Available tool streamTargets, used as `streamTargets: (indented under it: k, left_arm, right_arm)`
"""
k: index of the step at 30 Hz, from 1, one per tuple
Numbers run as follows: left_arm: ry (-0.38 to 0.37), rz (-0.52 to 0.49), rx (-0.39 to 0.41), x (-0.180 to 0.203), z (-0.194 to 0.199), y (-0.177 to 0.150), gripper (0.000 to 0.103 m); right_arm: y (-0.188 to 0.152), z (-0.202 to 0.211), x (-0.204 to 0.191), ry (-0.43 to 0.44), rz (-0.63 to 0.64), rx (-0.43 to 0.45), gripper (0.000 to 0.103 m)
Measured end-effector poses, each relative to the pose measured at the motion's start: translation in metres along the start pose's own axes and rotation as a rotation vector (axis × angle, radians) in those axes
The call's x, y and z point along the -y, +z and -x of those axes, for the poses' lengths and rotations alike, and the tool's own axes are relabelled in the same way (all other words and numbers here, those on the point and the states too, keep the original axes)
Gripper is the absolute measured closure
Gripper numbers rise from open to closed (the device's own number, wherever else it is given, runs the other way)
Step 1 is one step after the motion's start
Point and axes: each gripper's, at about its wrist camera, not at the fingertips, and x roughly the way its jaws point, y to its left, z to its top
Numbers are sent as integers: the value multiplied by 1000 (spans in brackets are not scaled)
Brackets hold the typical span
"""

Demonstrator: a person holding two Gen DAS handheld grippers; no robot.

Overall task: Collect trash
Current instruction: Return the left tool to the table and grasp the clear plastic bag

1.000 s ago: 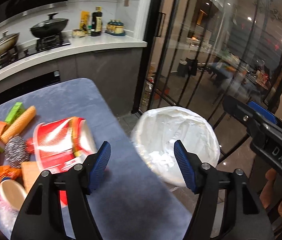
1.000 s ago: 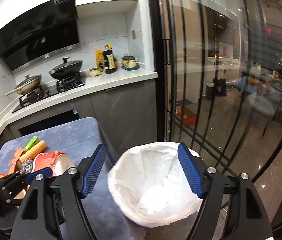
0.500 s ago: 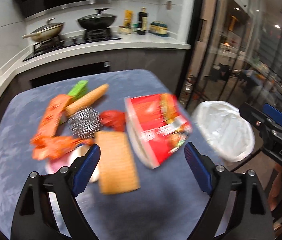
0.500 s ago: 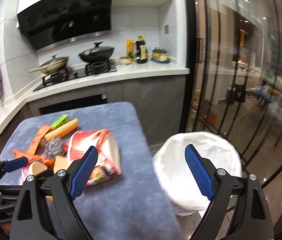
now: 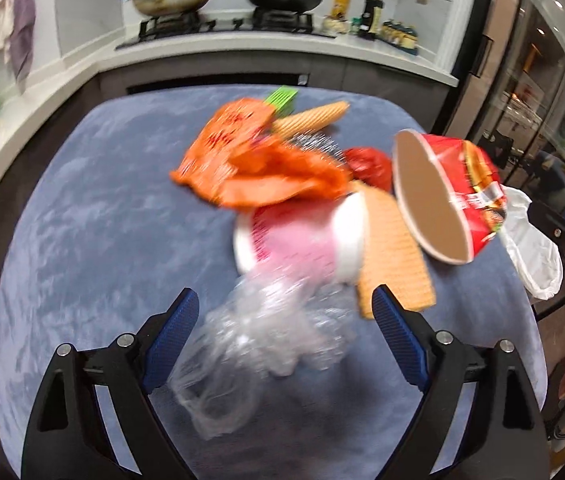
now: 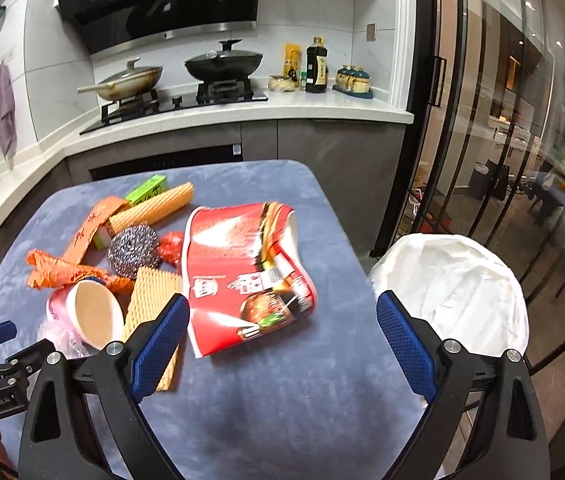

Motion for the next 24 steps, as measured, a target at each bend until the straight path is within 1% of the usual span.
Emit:
streamTargets:
  k: [3, 9, 11, 13, 15, 16, 17, 18, 20, 21, 24]
  left_arm:
    - [-17, 29, -23, -11, -7, -5, 19]
    - [-34, 37, -55, -20, -23, -11, 19]
    - [-38, 41, -63, -22, -26, -12, 20]
    - [-53, 41, -79, -22, -29, -13, 26]
    - [-68, 43, -100, -23, -32, -15, 37]
    - [-70, 42, -103, -24, -33, -16, 40]
    - [-68, 40, -100, -24, -34, -15, 42]
    - [-70, 32, -97, -24, -32, -15, 48]
    - [-73, 24, -95, -23, -31, -15, 54]
    - [-78, 22, -91, -23, -29, -16, 59]
    - [-85, 16, -84, -23, -25, -16, 65]
  right_arm:
    - [-5, -5, -8, 0, -2, -14, 12]
    - [-13, -15, -20, 7, -18, -49, 12]
    - [-14, -17, -24, 9, -18, -57, 12]
    - [-14, -20, -28, 6, -13, -62, 12]
    - [-14, -23, -31, 6, -9, -67, 12]
    - [-14, -24, -33, 7, -9, -70, 12]
    - [-15, -25, -34, 6, -9, -73, 12]
    - [-15, -27, -35, 5, -9, -74, 12]
    - [-15, -30, -37, 2, -9, -80, 12]
    - [-15, -32, -39, 1, -11, -85, 12]
    - [-17, -38, -43, 1, -15, -94, 12]
